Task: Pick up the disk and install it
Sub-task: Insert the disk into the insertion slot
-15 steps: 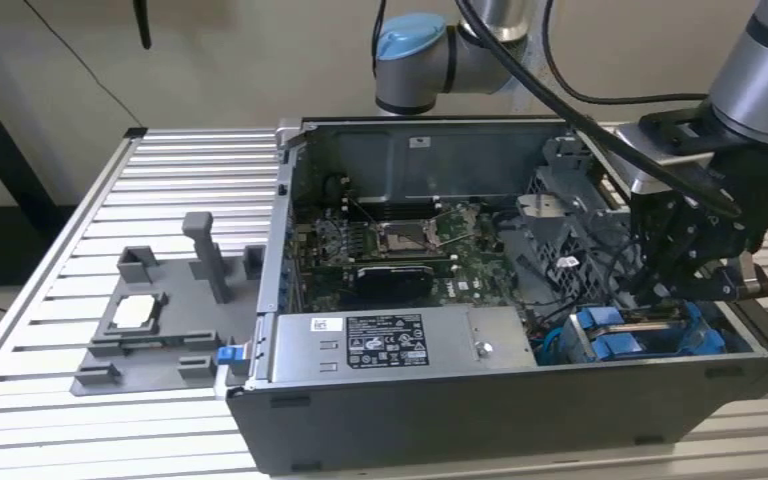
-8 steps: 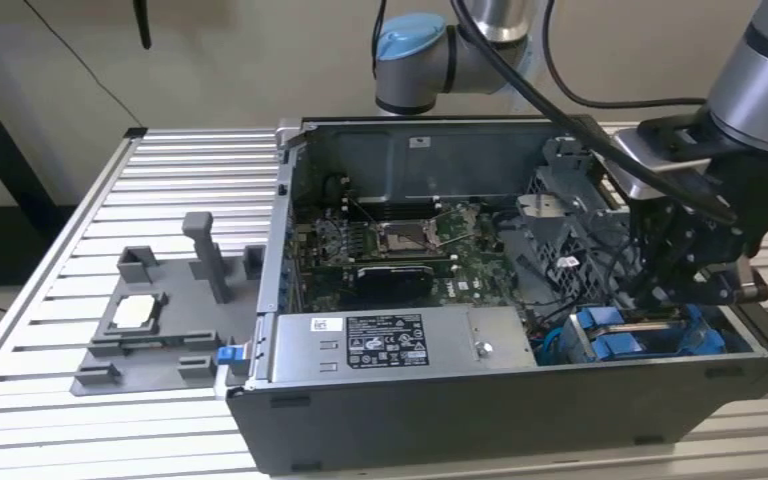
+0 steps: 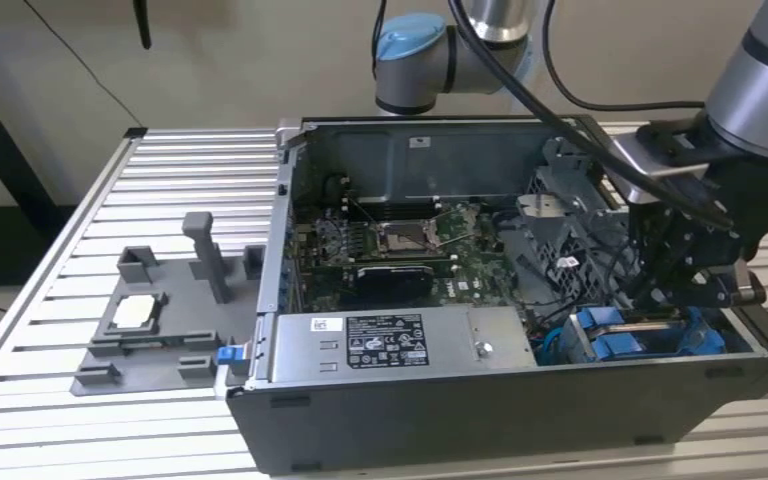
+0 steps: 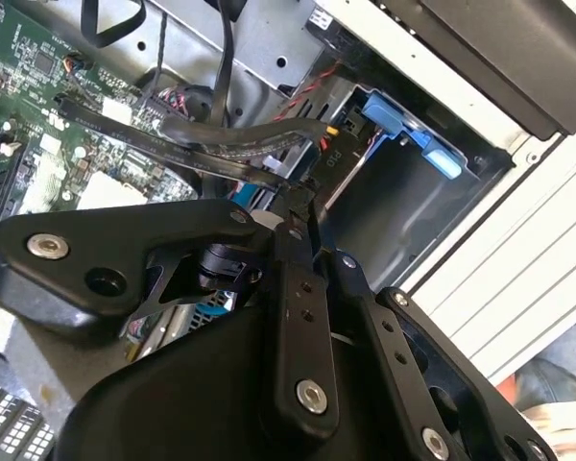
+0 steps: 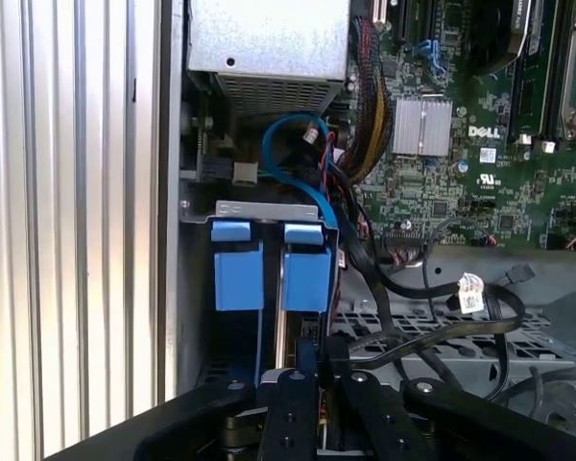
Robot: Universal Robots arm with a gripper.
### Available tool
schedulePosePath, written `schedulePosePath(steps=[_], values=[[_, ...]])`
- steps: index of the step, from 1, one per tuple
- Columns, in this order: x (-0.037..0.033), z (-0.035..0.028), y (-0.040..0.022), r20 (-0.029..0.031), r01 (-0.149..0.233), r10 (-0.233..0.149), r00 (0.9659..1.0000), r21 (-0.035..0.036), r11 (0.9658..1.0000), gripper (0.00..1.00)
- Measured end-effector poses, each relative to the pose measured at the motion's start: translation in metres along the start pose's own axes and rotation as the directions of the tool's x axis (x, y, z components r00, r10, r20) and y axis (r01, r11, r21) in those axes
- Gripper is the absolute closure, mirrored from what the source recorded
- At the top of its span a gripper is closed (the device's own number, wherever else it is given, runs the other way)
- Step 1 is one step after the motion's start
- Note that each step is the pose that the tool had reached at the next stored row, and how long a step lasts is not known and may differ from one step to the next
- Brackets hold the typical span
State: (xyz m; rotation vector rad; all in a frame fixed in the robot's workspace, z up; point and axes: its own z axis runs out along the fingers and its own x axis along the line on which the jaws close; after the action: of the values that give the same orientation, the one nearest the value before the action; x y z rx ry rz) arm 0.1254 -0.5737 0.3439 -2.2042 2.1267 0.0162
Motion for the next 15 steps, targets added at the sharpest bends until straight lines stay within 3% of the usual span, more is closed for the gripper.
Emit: schedulePosePath(steps=[8, 15], values=[[0.0002, 0.0029, -0.0012, 0.0099, -0.001, 0.001, 1.0000, 0.0005, 1.0000, 0.84], [0.0018, 0.0045, -0.0027, 0.0109, -0.003, 0.002, 0.9999, 0.0005, 1.0000, 0.84]])
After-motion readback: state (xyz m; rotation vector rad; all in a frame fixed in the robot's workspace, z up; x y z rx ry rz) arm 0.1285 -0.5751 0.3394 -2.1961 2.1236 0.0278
